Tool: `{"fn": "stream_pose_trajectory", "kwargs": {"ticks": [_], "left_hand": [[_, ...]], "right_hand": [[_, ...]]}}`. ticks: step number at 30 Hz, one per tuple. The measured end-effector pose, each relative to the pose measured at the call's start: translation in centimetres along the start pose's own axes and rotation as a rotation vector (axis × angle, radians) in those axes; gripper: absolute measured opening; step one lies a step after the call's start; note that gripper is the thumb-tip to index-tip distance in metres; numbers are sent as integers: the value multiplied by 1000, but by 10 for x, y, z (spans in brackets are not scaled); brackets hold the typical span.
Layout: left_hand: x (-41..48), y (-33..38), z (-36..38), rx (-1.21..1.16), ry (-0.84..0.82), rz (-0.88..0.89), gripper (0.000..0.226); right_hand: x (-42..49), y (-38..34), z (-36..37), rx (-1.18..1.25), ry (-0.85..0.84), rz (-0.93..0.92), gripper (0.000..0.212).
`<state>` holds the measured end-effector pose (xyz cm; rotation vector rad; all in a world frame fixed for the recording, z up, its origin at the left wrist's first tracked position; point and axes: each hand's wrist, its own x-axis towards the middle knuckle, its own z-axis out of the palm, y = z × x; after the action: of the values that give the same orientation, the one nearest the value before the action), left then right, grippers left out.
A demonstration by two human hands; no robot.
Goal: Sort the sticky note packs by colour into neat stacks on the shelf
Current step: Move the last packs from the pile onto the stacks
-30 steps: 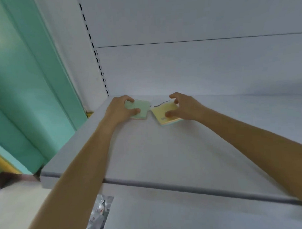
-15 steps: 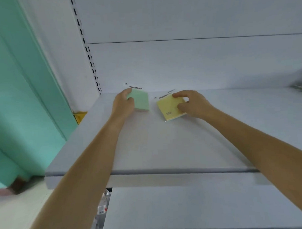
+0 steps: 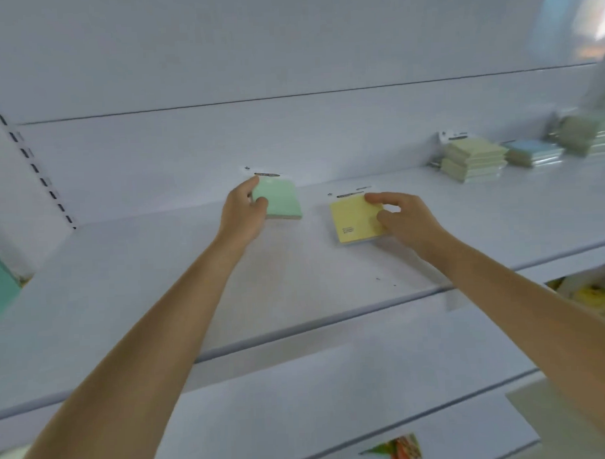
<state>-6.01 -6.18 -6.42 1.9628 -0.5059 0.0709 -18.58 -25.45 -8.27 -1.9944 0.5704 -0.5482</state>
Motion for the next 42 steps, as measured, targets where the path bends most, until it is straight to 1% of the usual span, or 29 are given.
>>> {"fn": "stream_pose_trajectory", "kwargs": {"ticks": [4, 7, 12, 16, 18, 21, 23, 27, 33, 39, 42], "left_hand": [[-11, 47, 83, -145, -97, -11, 48], [-19, 78, 141, -215, -134, -38, 51], [-28, 115, 220, -239, -138, -58, 51], [-26, 129, 253, -232, -91, -121, 50], [-21, 132, 262, -227, -66, -139, 49], [-7, 142, 272, -248, 13, -148, 43], [5, 148, 277, -262, 55, -133, 43], [30, 150, 285, -281, 105, -97, 46], [67, 144, 293, -262, 141, -41, 46], [83, 151, 306, -269, 167, 15, 45], [87, 167, 318, -283, 161, 59, 46]], "right_hand": [[-7, 31, -80, -34, 92, 3, 44], [-6, 59, -143, -72, 151, 14, 45], [4, 101, -233, -89, 200, 13, 47], [34, 117, -271, -14, 200, 6, 47], [52, 120, -277, 47, 191, 6, 47], [87, 117, -278, 29, 176, -54, 48], [111, 110, -275, 2, 172, -104, 47], [162, 95, -264, -129, 134, -169, 45], [212, 91, -244, -255, -6, -126, 43], [227, 114, -232, -485, 23, -147, 29], [231, 126, -242, -496, 18, -246, 37]]}}
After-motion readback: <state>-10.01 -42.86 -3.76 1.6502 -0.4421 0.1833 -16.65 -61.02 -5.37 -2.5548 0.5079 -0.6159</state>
